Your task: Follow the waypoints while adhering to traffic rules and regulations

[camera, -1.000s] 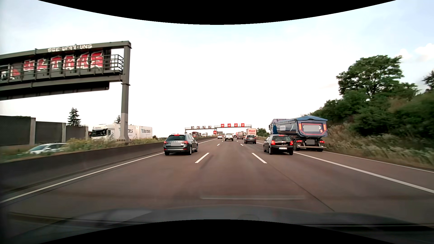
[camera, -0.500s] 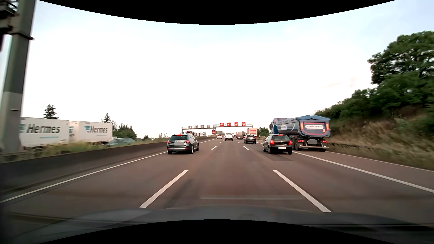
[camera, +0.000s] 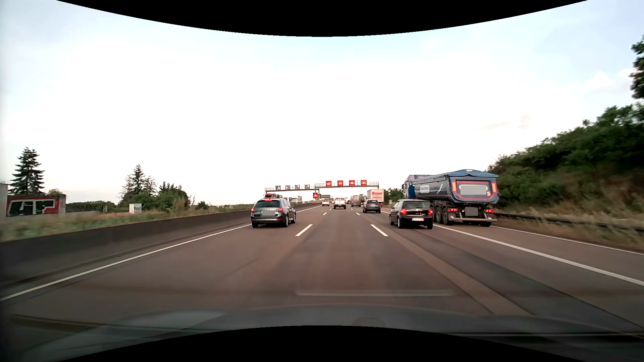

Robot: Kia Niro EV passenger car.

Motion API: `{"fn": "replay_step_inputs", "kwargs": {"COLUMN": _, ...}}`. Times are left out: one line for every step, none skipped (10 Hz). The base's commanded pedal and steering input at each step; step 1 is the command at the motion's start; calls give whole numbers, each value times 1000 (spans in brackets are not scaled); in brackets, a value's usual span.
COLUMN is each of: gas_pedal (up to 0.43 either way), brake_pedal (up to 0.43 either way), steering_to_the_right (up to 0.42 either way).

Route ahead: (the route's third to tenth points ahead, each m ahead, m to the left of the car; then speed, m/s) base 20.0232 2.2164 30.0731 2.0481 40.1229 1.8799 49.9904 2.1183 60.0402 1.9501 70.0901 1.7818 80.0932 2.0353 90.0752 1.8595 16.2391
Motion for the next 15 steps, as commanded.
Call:
{"fn": "replay_step_inputs", "kwargs": {"gas_pedal": 0, "brake_pedal": 0, "steering_to_the_right": -5}}
{"fn": "replay_step_inputs", "kwargs": {"gas_pedal": 0, "brake_pedal": 0, "steering_to_the_right": -5}}
{"fn": "replay_step_inputs", "kwargs": {"gas_pedal": 0, "brake_pedal": 0, "steering_to_the_right": -5}}
{"fn": "replay_step_inputs", "kwargs": {"gas_pedal": 0, "brake_pedal": 0, "steering_to_the_right": -5}}
{"fn": "replay_step_inputs", "kwargs": {"gas_pedal": 0, "brake_pedal": 0, "steering_to_the_right": -5}}
{"fn": "replay_step_inputs", "kwargs": {"gas_pedal": 0, "brake_pedal": 0, "steering_to_the_right": -5}}
{"fn": "replay_step_inputs", "kwargs": {"gas_pedal": 0, "brake_pedal": 0, "steering_to_the_right": -5}}
{"fn": "replay_step_inputs", "kwargs": {"gas_pedal": 0, "brake_pedal": 0, "steering_to_the_right": -5}}
{"fn": "replay_step_inputs", "kwargs": {"gas_pedal": 0, "brake_pedal": 0, "steering_to_the_right": -5}}
{"fn": "replay_step_inputs", "kwargs": {"gas_pedal": 0, "brake_pedal": 0, "steering_to_the_right": -4}}
{"fn": "replay_step_inputs", "kwargs": {"gas_pedal": 0, "brake_pedal": 0, "steering_to_the_right": -4}}
{"fn": "replay_step_inputs", "kwargs": {"gas_pedal": 0, "brake_pedal": 0, "steering_to_the_right": -4}}
{"fn": "replay_step_inputs", "kwargs": {"gas_pedal": 0, "brake_pedal": 0, "steering_to_the_right": -4}}
{"fn": "replay_step_inputs", "kwargs": {"gas_pedal": 0, "brake_pedal": 0, "steering_to_the_right": -4}}
{"fn": "replay_step_inputs", "kwargs": {"gas_pedal": 0, "brake_pedal": 0, "steering_to_the_right": -4}}
